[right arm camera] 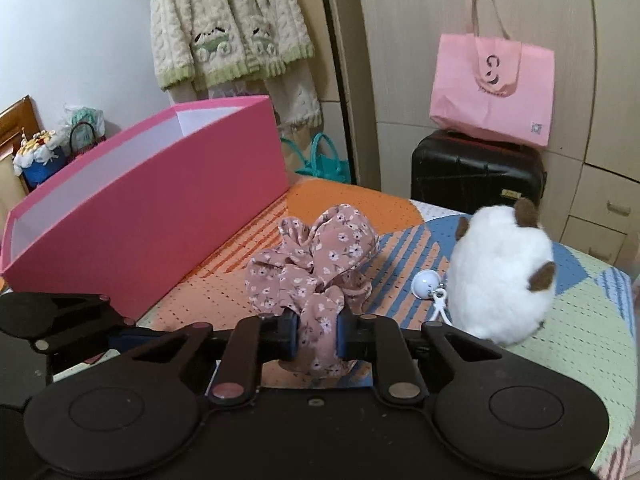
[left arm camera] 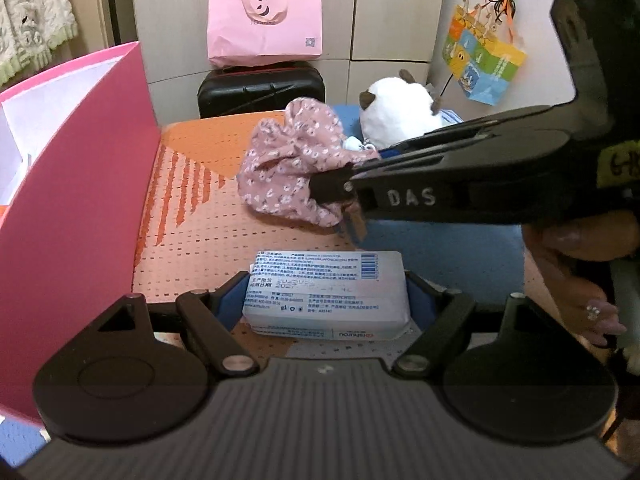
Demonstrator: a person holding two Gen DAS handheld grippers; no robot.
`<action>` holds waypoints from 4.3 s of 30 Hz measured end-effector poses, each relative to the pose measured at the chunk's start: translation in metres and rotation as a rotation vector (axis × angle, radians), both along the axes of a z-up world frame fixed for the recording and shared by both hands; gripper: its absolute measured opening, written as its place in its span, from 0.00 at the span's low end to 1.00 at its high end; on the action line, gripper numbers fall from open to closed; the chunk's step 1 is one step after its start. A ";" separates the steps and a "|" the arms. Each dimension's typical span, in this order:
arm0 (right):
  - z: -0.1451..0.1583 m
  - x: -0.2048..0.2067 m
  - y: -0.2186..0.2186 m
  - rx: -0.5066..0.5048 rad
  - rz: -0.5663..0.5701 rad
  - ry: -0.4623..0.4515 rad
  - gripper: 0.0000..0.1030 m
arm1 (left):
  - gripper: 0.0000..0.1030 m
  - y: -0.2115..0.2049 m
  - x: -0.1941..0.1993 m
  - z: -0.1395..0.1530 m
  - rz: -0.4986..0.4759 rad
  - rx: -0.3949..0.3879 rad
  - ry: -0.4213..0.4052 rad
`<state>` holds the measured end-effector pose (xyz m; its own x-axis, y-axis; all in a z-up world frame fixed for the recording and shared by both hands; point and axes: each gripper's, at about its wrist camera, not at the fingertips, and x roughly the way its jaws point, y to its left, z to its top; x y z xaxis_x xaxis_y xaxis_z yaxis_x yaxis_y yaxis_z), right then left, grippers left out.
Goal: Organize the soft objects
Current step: 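Close the left tool on the wipes pack while the right tool grips the scrunchie, then carry the wipes pack and scrunchie together over the pink shoebox, then open the left tool and right tool to drop both items in the box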
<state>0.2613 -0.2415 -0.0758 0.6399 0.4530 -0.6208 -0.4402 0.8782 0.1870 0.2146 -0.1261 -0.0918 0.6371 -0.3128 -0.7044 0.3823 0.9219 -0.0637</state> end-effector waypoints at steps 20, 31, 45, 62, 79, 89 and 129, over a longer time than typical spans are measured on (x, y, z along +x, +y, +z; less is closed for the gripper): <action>-0.009 -0.089 -0.032 0.141 -0.209 -0.018 0.23 | 0.77 0.029 -0.021 0.015 0.014 -0.119 0.120; -0.011 -0.138 -0.019 0.093 -0.234 -0.046 0.23 | 0.77 0.048 -0.044 0.024 -0.117 -0.161 0.185; 0.036 -0.170 0.012 0.035 -0.170 -0.017 0.23 | 0.77 0.099 -0.076 0.055 -0.237 -0.081 0.207; 0.081 -0.164 0.091 0.063 0.168 0.067 0.23 | 0.77 0.190 -0.073 0.077 -0.146 -0.138 0.264; 0.120 -0.087 0.136 0.187 0.252 -0.085 0.24 | 0.77 0.250 -0.042 0.121 0.067 -0.233 -0.049; 0.095 -0.013 0.161 0.191 0.211 -0.041 0.24 | 0.77 0.244 0.019 0.084 0.116 -0.070 -0.028; 0.125 -0.065 0.129 0.016 0.180 -0.131 0.61 | 0.79 0.237 -0.042 0.119 0.110 -0.015 -0.093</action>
<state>0.1959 -0.1130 0.0496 0.6220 0.5765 -0.5298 -0.6114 0.7804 0.1315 0.1725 0.1113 0.0272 0.7305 -0.2470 -0.6367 0.2834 0.9579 -0.0465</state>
